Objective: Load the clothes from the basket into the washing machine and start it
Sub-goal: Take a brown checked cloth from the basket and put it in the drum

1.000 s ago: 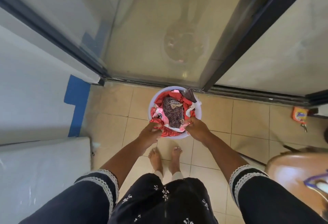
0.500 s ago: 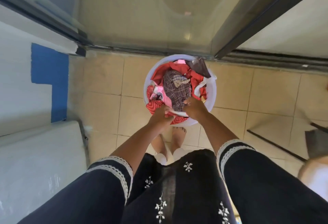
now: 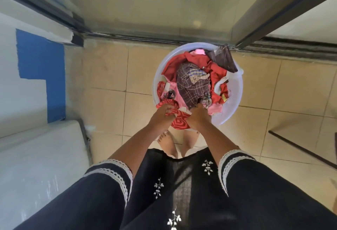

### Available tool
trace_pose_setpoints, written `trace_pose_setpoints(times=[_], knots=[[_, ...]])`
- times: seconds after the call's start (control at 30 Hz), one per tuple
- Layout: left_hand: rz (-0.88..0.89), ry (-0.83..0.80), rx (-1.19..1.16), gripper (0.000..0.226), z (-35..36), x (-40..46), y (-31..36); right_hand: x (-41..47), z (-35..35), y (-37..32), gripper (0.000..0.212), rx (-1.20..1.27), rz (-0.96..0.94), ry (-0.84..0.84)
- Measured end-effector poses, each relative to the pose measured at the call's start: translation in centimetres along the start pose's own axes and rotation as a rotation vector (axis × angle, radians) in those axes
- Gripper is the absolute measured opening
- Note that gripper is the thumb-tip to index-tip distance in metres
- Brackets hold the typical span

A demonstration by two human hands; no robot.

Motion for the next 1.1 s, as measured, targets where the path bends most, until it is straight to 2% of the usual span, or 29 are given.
trace_pose_setpoints(times=[0.1,0.17,0.27,0.4,0.53,0.6,0.7,0.8,0.83,0.9,0.97,1.0,1.03,1.1], knots=[[0.037,-0.008,0.023,0.043,-0.6,-3.6,1.0,-4.2,-2.7,-0.4,0.026,0.133,-0.084,0.155],[0.048,-0.036,0.030,0.048,-0.8,-6.3,2.0,-7.6,-4.6,-1.1,0.018,0.201,-0.155,0.199],[0.092,-0.058,0.032,0.065,-1.4,-11.2,3.9,-14.1,-7.4,-2.8,0.021,0.286,-0.322,0.170],[0.128,-0.032,0.094,0.104,-2.6,-17.5,5.9,-23.3,-10.9,-4.8,0.021,0.446,-0.441,0.162],[0.149,0.018,0.115,0.115,-3.7,-23.1,6.7,-32.0,-13.8,-5.4,0.029,0.697,-0.531,0.105],[0.181,0.048,0.126,0.112,-4.1,-25.5,6.5,-35.8,-15.3,-5.3,0.029,0.732,-0.594,0.130],[0.288,0.088,0.096,0.104,-4.0,-28.3,6.9,-40.2,-17.3,-5.5,0.025,0.643,-0.655,0.164],[0.426,0.113,0.065,0.100,-3.7,-30.6,8.1,-43.8,-18.5,-6.4,0.019,0.702,-0.752,0.081],[0.447,0.127,0.069,0.094,-3.7,-31.1,8.7,-44.8,-19.0,-6.6,0.019,0.728,-0.780,0.054],[0.464,0.197,0.058,0.065,-3.7,-32.0,9.4,-46.9,-19.9,-6.9,0.022,0.726,-0.840,0.078],[0.483,0.343,0.081,0.031,-4.5,-32.9,10.0,-48.3,-21.3,-6.6,0.024,0.519,-0.867,0.318],[0.497,0.419,0.113,0.024,-4.9,-33.3,10.3,-48.8,-22.1,-6.3,0.024,0.334,-0.833,0.474],[0.509,0.486,0.152,0.024,-5.3,-33.8,10.6,-49.1,-22.8,-6.0,0.021,0.131,-0.765,0.608],[0.543,0.561,0.236,0.027,-6.1,-34.7,11.1,-49.1,-23.5,-5.2,0.019,-0.189,-0.553,0.697]])
Point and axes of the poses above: each hand's wrist, its own x-axis towards the middle knuckle, its own z-axis out of the palm, y = z × x, the point moved 4 cm from there along x, towards the middle knuckle, and after that the axes turned 6 degrees about -y, right-handed, at the moved point
